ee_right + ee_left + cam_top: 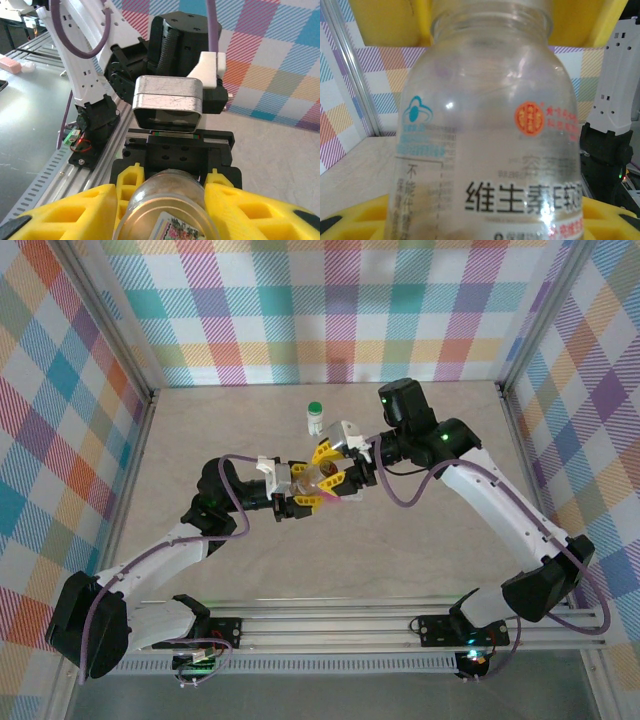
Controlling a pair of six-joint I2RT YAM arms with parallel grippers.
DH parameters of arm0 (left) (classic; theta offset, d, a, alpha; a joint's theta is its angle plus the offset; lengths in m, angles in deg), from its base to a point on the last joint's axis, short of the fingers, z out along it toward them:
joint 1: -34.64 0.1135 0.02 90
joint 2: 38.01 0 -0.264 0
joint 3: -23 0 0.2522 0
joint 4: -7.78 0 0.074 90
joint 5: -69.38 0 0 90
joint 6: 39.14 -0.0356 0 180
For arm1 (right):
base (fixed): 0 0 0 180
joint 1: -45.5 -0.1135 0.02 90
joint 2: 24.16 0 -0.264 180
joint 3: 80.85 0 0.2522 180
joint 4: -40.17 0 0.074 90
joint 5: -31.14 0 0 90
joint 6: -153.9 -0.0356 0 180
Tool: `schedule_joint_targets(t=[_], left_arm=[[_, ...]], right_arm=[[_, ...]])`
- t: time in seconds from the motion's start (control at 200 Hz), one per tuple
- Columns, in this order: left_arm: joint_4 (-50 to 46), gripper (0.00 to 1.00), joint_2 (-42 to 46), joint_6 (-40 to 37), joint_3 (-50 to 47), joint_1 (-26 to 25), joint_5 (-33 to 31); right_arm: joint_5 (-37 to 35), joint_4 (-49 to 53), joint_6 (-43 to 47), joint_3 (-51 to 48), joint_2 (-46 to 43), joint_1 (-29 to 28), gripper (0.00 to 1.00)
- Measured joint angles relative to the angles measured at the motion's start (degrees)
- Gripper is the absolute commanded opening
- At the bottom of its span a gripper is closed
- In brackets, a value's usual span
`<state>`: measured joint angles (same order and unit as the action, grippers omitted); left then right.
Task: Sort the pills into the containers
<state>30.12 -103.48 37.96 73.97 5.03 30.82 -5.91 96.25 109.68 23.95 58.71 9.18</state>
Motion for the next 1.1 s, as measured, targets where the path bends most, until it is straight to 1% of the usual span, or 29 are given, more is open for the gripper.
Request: schedule_joint_targets(t=[0.33, 0.48, 0.555, 0.69, 0.835, 0.935, 1.035, 1.1], left_arm=[[-0.1, 0.00, -0.1, 0.2, -0.2, 0.0, -3.0], [0.0, 0.00, -0.5, 0.2, -0.3, 0.0, -3.4], [0.0, 0.00, -0.7, 0.2, -0.3, 0.0, -3.7], [0.0, 0.00, -0.7, 0.2, -0.3, 0.0, -4.7], [0.0, 0.00, -1.0, 0.0, -0.4, 0.0, -7.7], [0.0, 0.00, -1.5, 0.0, -0.9, 0.0, -11.5], [0.2, 0.00, -2.3, 0.0, -1.4, 0.0, -16.2], [0.3, 0.00, -3.0, 0.0, -1.4, 0.0, -19.1]], right_arm=[[-2.1, -1.9, -4.6, -0.4, 0.0, 0.0, 0.74], [-3.5, -4.3, -7.1, -0.6, 0.0, 0.5, 0.78], [-4.0, -5.5, -8.1, -0.7, 0.0, 0.7, 0.81], [-5.5, -8.7, -12.4, -0.7, 0.0, 0.7, 0.85], [-8.8, -14.1, -21.3, -1.1, -1.1, 0.7, 0.94], [-13.3, -18.9, -29.6, -2.2, -2.6, 0.7, 0.94], [-20.5, -22.2, -40.2, -2.6, -3.5, 0.7, 0.94], [-26.5, -22.9, -47.3, -2.6, -3.5, 0.7, 0.92]])
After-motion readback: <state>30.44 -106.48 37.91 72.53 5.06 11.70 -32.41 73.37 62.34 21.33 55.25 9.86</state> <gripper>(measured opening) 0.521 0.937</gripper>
